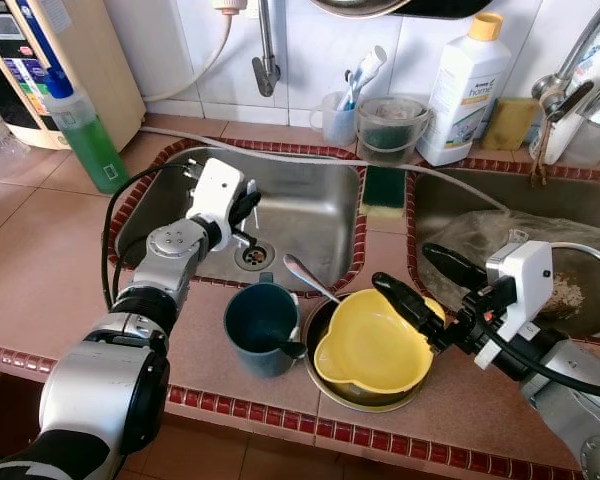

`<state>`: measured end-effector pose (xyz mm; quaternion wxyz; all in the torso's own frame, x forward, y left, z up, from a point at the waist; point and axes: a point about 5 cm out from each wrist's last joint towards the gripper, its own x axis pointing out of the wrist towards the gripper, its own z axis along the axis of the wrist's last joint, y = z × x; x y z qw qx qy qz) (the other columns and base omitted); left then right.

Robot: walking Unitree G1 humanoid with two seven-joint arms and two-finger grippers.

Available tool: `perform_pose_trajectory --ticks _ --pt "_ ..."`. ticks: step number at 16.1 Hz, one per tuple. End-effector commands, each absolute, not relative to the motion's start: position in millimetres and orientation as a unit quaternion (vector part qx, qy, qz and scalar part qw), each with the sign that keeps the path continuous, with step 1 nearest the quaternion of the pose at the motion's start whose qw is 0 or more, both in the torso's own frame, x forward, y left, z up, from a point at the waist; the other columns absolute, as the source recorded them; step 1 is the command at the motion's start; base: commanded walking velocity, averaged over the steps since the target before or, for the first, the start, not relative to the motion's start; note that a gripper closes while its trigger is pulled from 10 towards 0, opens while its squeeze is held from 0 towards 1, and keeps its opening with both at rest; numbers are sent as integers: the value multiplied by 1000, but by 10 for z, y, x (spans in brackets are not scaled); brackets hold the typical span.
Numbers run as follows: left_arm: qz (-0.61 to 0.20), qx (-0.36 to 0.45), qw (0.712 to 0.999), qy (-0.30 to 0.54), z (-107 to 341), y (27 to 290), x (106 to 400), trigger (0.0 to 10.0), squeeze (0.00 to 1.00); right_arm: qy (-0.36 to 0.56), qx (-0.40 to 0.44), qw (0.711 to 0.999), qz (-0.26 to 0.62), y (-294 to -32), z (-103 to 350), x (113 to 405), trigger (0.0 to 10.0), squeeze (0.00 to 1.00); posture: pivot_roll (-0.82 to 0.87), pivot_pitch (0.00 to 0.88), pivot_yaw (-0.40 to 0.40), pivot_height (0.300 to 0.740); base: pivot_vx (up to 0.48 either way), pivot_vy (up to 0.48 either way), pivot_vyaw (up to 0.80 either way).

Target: Kitchen organization

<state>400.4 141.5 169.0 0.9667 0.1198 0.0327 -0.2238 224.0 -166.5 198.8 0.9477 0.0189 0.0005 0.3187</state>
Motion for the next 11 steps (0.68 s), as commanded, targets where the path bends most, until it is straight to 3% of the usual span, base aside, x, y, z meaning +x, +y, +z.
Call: perform_pose_trajectory --ticks 1,5,6,7,11 --pt "-221 134 965 46 1694 1425 4018 10000 24 -5 15 946 325 -1657 2034 2195 10000 0 -327 149 88 740 0 0 0" --pt "-214 147 963 73 1619 1439 4008 10000 0 -4 14 945 326 -1656 2044 2193 10000 0 -324 146 91 740 0 0 0" --pt "-215 149 961 85 1588 1443 4002 10000 569 -4 14 945 326 -1655 2047 2195 10000 0 -322 144 92 740 0 0 0" --pt "-216 149 960 92 1570 1446 3998 10000 1000 -4 14 945 326 -1653 2049 2198 10000 0 -321 144 92 740 0 0 0" --pt "-216 138 962 98 1582 1471 4003 10000 1000 -7 15 947 322 -1649 2055 2218 10000 0 -318 143 96 740 0 0 0"
